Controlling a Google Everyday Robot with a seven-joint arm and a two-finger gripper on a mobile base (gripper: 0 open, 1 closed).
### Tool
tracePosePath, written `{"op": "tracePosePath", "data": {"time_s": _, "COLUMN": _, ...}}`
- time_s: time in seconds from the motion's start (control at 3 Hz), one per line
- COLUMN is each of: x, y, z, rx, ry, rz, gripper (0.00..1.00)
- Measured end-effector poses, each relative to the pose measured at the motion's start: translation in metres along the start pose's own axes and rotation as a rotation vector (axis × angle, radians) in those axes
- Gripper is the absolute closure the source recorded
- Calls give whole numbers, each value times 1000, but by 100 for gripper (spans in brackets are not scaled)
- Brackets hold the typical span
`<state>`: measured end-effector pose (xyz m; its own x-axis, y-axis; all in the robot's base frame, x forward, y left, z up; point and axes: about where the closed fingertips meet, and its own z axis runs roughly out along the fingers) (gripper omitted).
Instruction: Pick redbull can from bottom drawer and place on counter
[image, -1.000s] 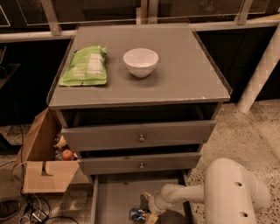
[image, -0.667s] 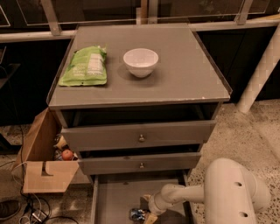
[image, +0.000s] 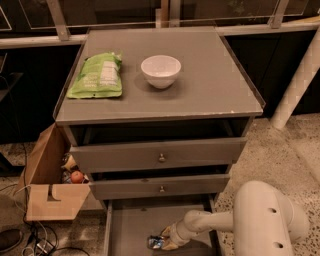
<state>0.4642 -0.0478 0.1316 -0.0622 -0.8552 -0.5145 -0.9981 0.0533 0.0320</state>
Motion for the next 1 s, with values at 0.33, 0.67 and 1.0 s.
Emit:
{"op": "tracePosePath", "data": {"time_s": 0.33, "x": 0, "y": 0, "z": 0, "rx": 0, "ry": 0, "rz": 0, "gripper": 87}}
{"op": "tracePosePath", "data": {"time_s": 0.67, "x": 0, "y": 0, "z": 0, "rx": 0, "ry": 0, "rz": 0, "gripper": 100}}
{"op": "tracePosePath", "data": {"time_s": 1.0, "x": -7, "y": 4, "z": -12, "rx": 2, "ry": -6, "rz": 4, "gripper": 100}}
